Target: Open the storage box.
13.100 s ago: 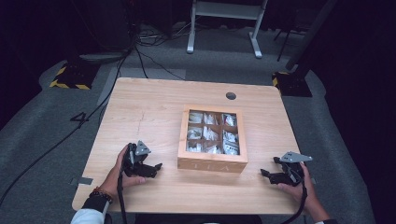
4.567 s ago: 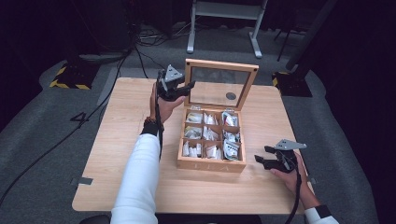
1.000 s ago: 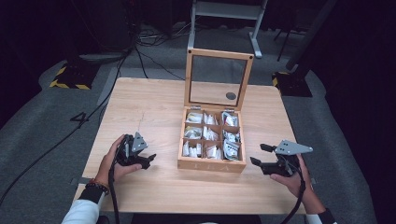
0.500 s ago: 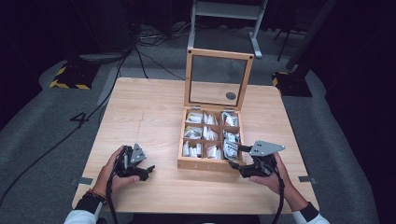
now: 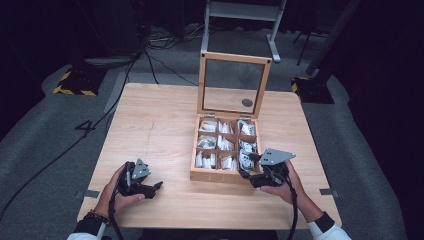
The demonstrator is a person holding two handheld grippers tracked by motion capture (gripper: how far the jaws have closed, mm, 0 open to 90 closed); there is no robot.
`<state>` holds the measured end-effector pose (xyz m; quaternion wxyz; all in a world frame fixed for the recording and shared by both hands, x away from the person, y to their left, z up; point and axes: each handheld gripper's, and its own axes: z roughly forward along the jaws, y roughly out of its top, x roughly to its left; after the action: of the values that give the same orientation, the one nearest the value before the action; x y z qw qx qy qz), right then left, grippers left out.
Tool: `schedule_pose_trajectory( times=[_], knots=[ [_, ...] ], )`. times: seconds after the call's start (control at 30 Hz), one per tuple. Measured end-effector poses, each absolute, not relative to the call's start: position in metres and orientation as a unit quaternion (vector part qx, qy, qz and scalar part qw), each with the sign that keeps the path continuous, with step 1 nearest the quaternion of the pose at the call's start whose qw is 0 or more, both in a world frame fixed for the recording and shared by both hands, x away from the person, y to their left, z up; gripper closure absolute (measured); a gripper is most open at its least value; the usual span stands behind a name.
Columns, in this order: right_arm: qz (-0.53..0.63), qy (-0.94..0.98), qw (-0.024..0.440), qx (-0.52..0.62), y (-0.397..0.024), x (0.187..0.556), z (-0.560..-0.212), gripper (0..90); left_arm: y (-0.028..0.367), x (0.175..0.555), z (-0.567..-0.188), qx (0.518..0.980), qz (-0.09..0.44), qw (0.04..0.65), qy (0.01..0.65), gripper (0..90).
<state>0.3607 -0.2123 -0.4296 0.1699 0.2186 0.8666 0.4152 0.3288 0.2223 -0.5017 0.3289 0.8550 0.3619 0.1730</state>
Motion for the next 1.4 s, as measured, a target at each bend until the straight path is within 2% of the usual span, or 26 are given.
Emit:
schedule_pose_trajectory(
  times=[0.3,0.6,0.9,1.03,1.1,1.13,1.17,1.2,1.23,1.27,1.33,1.4],
  knots=[
    [0.41,0.867,0.172,0.223,-0.213,0.365,-0.433,33.1,0.227,0.326,-0.504,0.844,0.149,0.342,0.385,17.3],
    [0.404,0.864,0.19,0.232,-0.216,0.369,-0.433,38.0,0.227,0.325,-0.505,0.841,0.149,0.343,0.39,17.3],
    [0.34,0.877,0.26,0.219,-0.21,0.365,-0.435,48.0,0.227,0.325,-0.505,0.842,0.149,0.342,0.389,17.0],
    [0.338,0.88,0.244,0.227,-0.211,0.37,-0.437,50.2,0.227,0.325,-0.505,0.843,0.149,0.341,0.389,16.8],
    [0.338,0.885,0.224,0.227,-0.21,0.374,-0.44,57.0,0.227,0.326,-0.505,0.843,0.149,0.341,0.388,16.6],
    [0.338,0.885,0.224,0.227,-0.21,0.374,-0.44,57.0,0.227,0.326,-0.505,0.844,0.148,0.341,0.387,16.6],
    [0.338,0.89,0.213,0.221,-0.209,0.376,-0.442,64.7,0.227,0.326,-0.505,0.844,0.148,0.341,0.387,16.5],
    [0.338,0.89,0.213,0.221,-0.209,0.376,-0.442,64.7,0.227,0.326,-0.505,0.844,0.148,0.341,0.387,16.5],
    [0.337,0.893,0.206,0.215,-0.208,0.375,-0.442,73.6,0.227,0.326,-0.505,0.844,0.147,0.342,0.386,16.4],
    [0.337,0.893,0.206,0.215,-0.208,0.375,-0.442,73.6,0.227,0.326,-0.505,0.844,0.147,0.342,0.386,16.4],
    [0.339,0.896,0.199,0.207,-0.208,0.375,-0.443,82.0,0.227,0.326,-0.505,0.844,0.145,0.343,0.387,16.3],
    [0.34,0.896,0.199,0.204,-0.208,0.374,-0.442,84.7,0.227,0.327,-0.505,0.845,0.144,0.343,0.385,16.2]
  ],
)
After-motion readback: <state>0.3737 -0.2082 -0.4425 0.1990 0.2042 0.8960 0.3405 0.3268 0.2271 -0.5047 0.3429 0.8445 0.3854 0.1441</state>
